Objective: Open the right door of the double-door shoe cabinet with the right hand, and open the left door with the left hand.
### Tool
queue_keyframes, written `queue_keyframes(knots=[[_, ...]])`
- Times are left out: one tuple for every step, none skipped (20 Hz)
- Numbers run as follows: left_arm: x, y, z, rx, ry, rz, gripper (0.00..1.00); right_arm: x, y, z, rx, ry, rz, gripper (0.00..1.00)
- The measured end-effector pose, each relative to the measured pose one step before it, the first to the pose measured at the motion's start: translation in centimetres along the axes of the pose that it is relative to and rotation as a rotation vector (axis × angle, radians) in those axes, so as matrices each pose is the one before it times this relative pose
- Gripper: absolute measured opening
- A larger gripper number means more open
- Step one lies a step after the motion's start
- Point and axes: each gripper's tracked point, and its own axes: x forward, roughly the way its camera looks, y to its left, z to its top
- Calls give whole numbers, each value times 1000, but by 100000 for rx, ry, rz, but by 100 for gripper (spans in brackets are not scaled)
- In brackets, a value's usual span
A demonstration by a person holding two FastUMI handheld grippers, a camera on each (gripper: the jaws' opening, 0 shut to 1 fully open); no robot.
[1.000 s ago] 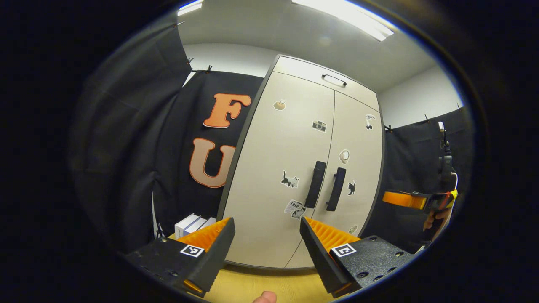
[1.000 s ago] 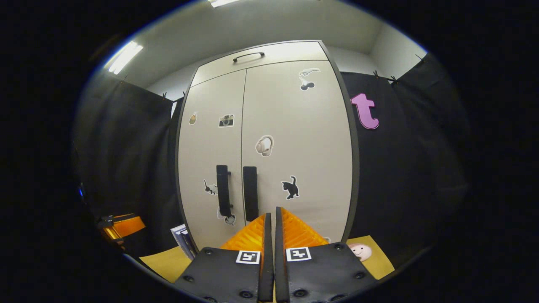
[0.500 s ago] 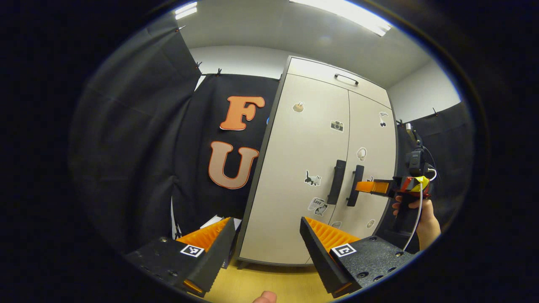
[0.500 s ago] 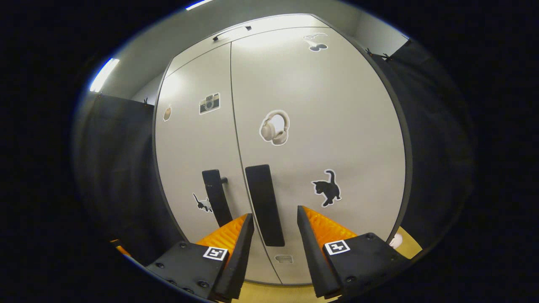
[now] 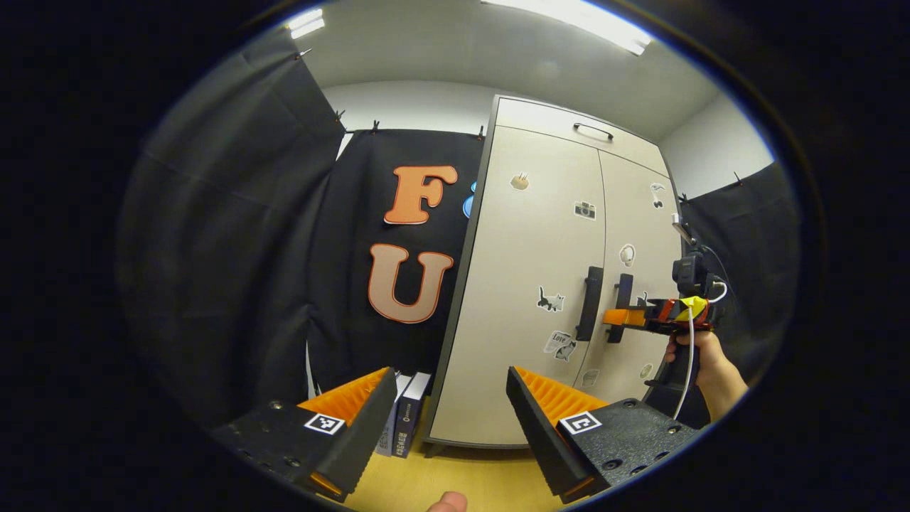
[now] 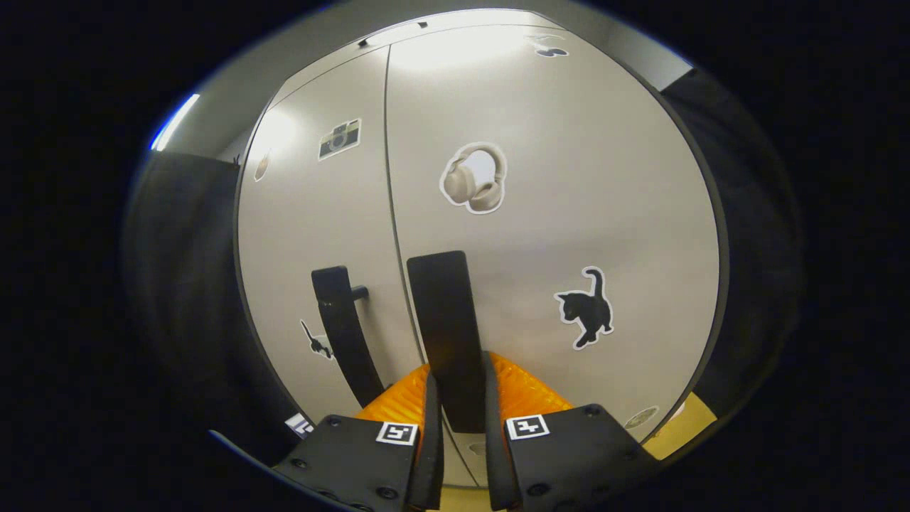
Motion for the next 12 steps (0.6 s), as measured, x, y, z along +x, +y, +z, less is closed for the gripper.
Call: queue_keyframes(knots=[[110,-389,97,597,-199,-1178,94,-276,154,-422,-382,415,-784,23],[148,-309,144,492,-366,-676,95,120,24,27,-533,267,932,15],[96,-335,-23,655,92,-430,95,-428,-13,-159,236,1313,1948,11],[43,-438,180,246,-475,-563,95,-489,-3,120,122,929,1773,11],[5,-619,224,-428,-843,-1099,94,-866,162,39,-240,743,2181,11],[-29,-837,65,-886,-546,-1649,95,-733,253,-32,297,893,2569,11],[110,-885,20,-849,-255,-1819,94,-784,137,25,496,523,2550,12],[34,-800,3,-753,-260,-1552,94,-911,69,-50,3,537,2375,12],[43,-808,46,-718,-363,-1268,94,-905,76,25,-136,158,1828,11],[34,-696,61,-680,-265,-1114,94,-700,-37,51,-655,680,1788,11],[-71,-697,-31,-543,-65,-897,94,-666,-141,63,-460,229,1458,12],[-11,-572,-23,-348,-115,-627,94,-563,-129,136,-452,28,1304,12]])
